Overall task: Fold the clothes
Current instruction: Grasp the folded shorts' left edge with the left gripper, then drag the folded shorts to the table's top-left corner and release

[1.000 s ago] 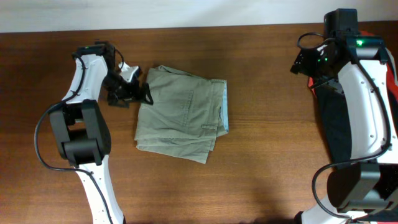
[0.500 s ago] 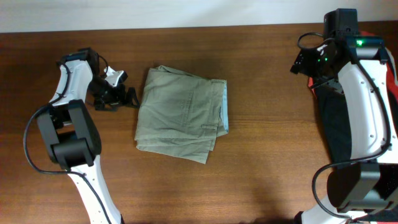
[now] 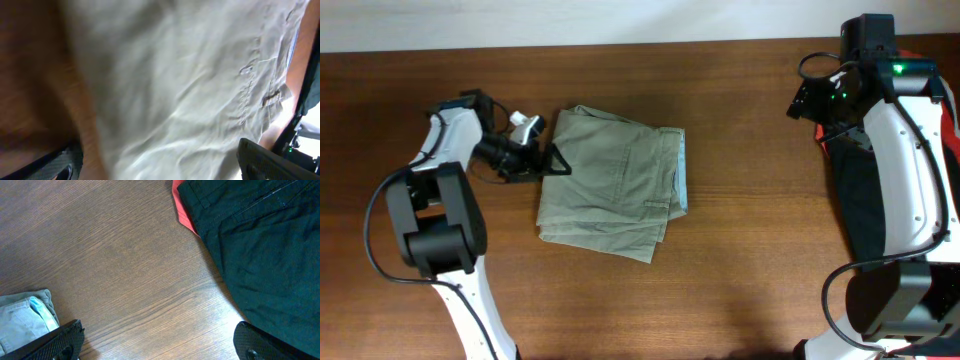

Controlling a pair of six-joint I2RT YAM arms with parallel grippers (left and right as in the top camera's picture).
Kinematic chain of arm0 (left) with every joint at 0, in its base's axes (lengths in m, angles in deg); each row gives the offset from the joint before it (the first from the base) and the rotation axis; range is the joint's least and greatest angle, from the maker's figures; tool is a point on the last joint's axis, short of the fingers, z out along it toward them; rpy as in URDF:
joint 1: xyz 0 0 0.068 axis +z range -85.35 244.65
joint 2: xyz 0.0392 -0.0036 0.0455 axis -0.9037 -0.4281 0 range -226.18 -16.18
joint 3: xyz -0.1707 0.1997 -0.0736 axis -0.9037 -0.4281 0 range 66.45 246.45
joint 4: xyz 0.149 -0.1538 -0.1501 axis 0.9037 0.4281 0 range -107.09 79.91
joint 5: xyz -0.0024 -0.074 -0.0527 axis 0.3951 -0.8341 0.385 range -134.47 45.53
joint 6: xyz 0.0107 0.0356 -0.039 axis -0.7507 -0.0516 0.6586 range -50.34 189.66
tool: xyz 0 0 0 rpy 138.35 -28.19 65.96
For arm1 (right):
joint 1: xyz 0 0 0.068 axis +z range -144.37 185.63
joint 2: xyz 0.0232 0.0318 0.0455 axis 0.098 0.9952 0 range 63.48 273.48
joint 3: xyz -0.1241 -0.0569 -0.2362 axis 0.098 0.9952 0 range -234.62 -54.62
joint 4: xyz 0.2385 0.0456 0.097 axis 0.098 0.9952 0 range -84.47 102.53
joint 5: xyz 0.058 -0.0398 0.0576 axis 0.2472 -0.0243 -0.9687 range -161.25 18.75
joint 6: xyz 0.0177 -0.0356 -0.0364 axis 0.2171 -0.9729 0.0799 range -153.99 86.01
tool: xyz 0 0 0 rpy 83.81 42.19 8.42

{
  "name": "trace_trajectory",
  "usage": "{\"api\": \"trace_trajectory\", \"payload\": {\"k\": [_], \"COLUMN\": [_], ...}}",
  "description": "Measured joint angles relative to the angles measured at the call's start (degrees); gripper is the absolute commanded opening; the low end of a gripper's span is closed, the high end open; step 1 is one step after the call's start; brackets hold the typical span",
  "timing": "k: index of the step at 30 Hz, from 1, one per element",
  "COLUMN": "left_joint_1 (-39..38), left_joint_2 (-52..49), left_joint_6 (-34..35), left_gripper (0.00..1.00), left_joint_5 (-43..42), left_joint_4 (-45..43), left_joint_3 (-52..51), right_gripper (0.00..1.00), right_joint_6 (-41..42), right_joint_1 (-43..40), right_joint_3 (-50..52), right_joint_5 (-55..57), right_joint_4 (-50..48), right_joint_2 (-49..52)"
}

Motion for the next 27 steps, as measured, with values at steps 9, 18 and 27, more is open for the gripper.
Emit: {"api": "trace_trajectory", "payload": {"k": [9,18,27], "left_joint_1": [-5.44,-6.03,5.40], "left_joint_2": [-0.59,-1.84,-2.14], "left_joint_6": [-0.24,0.31,26.77], "left_gripper": [0.54,0.02,0.01], "left_joint_5": [-0.48,0.61,4.44], "left_joint_4": [-2.32,-4.11,-26.03], "left_joint_3": [-0.66,-1.55,-1.62], "right_gripper": [0.99,0.99,0.98], "right_joint_6": [-0.04,-0.02,-0.02], "right_joint_1": [0.00,0.00,0.00], "right_joint_3": [0.00,0.00,0.00], "right_joint_5": [0.00,0.00,0.00], "right_joint_4": [0.00,0.02,0.00], "right_joint_2": [0.00,0.00,0.00]}}
